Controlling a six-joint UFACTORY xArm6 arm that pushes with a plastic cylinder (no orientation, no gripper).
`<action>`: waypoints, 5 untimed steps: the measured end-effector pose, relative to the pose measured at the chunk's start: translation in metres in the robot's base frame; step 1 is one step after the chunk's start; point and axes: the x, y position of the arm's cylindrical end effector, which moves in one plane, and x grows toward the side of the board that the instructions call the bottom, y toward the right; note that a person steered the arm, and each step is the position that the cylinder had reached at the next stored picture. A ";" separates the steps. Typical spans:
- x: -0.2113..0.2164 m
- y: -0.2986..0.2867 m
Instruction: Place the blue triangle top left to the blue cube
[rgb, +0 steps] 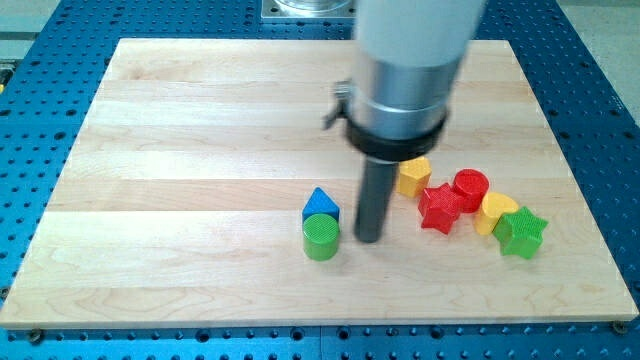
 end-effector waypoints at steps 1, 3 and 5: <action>-0.029 -0.040; -0.041 -0.035; -0.051 -0.117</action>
